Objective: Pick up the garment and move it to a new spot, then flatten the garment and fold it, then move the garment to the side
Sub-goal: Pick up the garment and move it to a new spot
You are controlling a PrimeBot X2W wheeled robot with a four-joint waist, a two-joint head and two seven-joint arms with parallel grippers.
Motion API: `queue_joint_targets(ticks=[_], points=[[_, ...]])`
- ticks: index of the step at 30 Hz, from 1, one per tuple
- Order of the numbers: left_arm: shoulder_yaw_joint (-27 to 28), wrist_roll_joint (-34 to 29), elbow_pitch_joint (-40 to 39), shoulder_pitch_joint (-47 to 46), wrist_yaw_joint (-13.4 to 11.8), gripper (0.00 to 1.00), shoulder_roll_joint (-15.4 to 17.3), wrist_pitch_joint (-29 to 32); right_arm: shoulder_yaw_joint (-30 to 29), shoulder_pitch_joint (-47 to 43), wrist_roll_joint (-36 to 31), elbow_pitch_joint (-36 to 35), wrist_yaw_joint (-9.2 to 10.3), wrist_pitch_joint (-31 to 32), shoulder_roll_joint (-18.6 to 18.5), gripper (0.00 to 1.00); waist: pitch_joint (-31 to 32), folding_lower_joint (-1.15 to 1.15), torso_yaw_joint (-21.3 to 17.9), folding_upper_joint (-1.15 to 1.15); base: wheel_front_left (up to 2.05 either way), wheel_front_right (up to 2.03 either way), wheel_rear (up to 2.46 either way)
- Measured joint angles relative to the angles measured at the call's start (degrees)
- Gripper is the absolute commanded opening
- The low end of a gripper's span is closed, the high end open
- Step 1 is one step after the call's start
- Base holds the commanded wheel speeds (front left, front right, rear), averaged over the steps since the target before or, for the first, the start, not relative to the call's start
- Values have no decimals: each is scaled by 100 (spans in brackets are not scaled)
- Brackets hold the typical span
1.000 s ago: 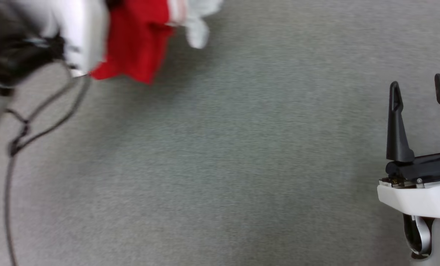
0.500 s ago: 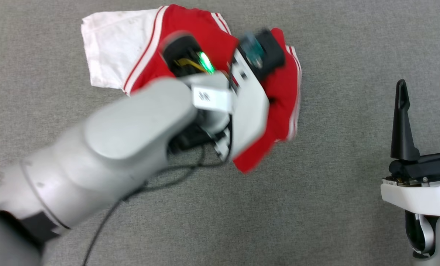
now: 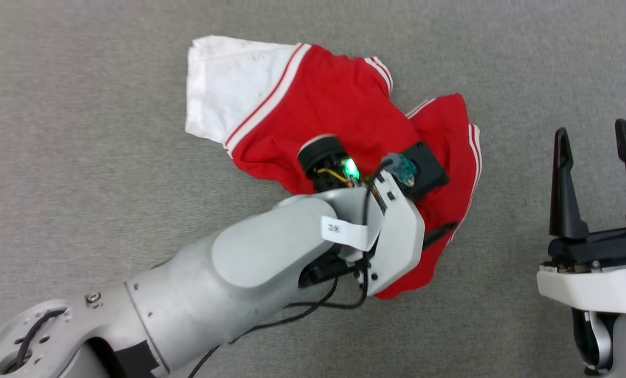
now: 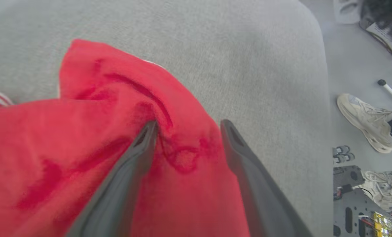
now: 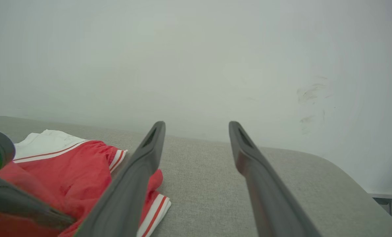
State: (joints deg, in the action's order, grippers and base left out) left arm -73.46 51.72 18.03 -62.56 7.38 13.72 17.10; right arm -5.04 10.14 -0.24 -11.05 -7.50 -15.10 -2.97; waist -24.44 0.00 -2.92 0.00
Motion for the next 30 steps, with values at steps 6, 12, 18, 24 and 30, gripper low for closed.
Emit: queue_joint_targets(ticks=[6, 12, 18, 24, 30], points=[[325, -444, 545, -158, -129, 100, -110, -1846, -5, -232, -38, 77, 0, 0, 1, 100, 383, 0, 186, 0, 0, 0, 0], [753, -1039, 865, 162, -1095, 100, 70, -3109, -55, -511, -45, 155, 0, 0, 2, 100, 814, 0, 369, 0, 0, 0, 0], [1663, -1811, 285, 927, -2065, 100, 413, -3208, -152, -665, -44, 187, 0, 1, 4, 100, 1098, 0, 610, 0, 0, 0, 0], [2721, -2614, -569, 2147, -2669, 100, 608, -3217, -242, -787, -33, 236, 0, 0, 4, 100, 1291, 0, 814, 0, 0, 0, 0], [3631, -3222, -1167, 3234, -2904, 100, 579, -3217, -265, -866, 5, 330, 0, 1, 3, 100, 1480, 0, 933, 0, 0, 0, 0]])
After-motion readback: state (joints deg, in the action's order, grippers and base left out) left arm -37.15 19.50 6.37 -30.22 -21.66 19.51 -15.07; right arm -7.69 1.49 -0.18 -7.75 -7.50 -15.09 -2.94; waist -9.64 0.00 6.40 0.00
